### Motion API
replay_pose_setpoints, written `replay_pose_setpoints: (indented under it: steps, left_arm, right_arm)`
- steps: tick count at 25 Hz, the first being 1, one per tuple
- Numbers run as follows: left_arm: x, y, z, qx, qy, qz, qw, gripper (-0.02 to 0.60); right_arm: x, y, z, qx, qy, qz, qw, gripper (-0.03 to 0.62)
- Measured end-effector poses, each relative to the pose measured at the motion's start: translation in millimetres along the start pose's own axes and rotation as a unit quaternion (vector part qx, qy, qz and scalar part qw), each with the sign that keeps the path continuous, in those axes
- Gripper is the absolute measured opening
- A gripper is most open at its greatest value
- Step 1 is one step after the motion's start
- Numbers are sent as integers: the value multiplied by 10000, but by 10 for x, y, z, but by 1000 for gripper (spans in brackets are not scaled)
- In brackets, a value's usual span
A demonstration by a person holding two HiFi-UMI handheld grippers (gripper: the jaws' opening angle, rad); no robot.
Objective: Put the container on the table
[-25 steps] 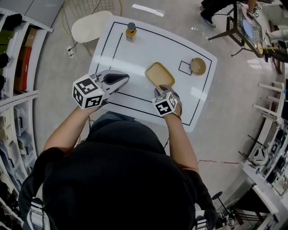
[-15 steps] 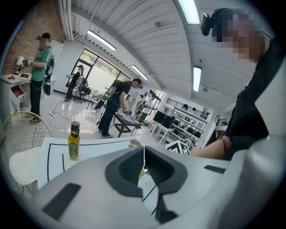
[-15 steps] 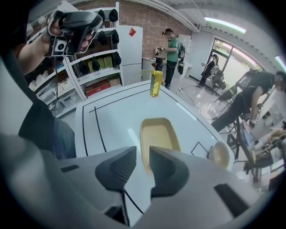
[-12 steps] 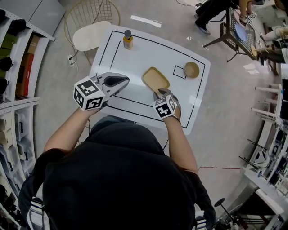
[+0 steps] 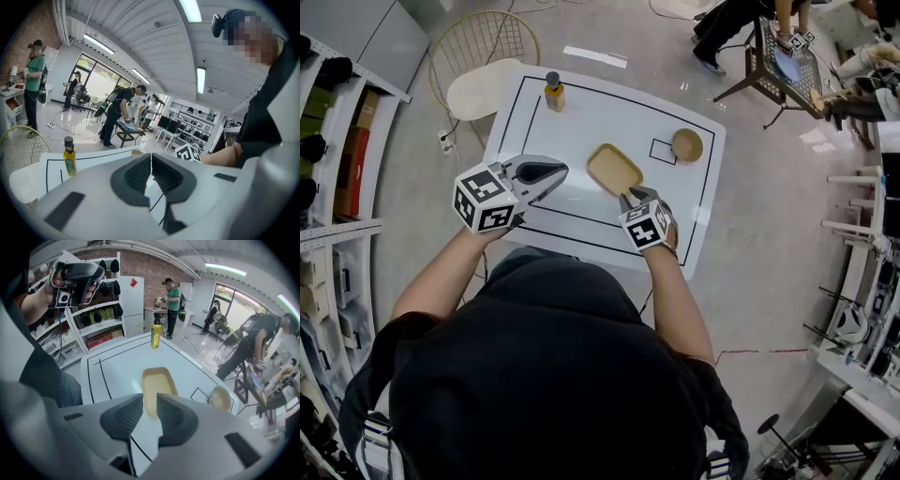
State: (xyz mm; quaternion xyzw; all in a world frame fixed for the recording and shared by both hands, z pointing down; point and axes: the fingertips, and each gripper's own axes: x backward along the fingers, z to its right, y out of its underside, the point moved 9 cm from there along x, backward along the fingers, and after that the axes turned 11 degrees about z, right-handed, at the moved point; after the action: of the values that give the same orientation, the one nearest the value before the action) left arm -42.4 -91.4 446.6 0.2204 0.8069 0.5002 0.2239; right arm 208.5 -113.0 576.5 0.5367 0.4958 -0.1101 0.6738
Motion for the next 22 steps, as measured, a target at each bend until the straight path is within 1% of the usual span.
replay_pose_setpoints:
  steps: [10,18,22]
  left_arm:
    - [-84,-59,120,-153,52,-23,9999,11]
    - [-74,-125,203,-306,76,-16,9995,11]
    - [-127,-179,257,-399,146,9,9991,11]
  right_arm:
    - [314,44,165,-247,290,245,9990,92]
    - [597,44,292,-462,545,521,9961,89]
    - [763,30,360,-620,645,733,9933,86]
